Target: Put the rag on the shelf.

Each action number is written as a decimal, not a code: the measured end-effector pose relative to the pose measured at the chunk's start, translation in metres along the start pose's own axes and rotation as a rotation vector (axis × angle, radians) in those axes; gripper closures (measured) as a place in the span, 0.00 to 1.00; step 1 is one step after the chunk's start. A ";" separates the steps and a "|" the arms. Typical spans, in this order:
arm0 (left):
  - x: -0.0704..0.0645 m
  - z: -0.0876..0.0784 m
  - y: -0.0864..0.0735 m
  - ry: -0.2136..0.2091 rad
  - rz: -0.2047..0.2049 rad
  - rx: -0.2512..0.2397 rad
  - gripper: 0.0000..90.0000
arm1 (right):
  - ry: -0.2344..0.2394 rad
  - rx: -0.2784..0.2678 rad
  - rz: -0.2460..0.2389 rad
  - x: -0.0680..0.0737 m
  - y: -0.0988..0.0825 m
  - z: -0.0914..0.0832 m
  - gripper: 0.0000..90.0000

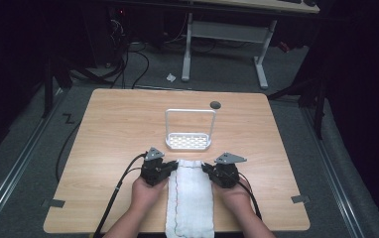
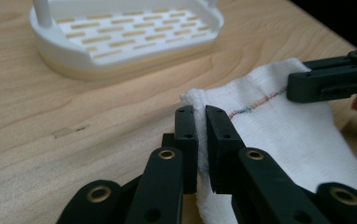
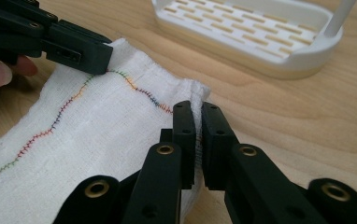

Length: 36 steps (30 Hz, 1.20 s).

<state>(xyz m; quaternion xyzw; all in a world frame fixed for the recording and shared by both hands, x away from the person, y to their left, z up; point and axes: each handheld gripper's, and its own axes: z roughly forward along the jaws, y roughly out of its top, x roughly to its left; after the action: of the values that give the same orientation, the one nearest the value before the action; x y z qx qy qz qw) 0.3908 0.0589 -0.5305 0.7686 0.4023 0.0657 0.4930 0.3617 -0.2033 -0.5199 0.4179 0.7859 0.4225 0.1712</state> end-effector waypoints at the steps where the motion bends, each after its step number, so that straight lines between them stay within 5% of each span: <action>1: -0.005 -0.007 0.003 -0.003 0.002 -0.035 0.93 | -0.003 -0.012 0.000 0.002 0.002 -0.003 0.96; 17: -0.033 -0.066 0.042 0.009 0.082 -0.222 0.94 | -0.039 -0.201 -0.095 0.026 0.045 -0.047 0.95; 36: -0.045 -0.102 0.106 0.022 0.147 -0.382 0.94 | -0.078 -0.363 -0.139 0.032 0.115 -0.087 0.95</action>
<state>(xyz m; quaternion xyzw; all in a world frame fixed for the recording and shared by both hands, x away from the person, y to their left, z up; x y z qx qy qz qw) 0.3680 0.0799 -0.3796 0.6875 0.3307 0.1848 0.6195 0.3476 -0.1888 -0.3738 0.3409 0.7167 0.5277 0.3029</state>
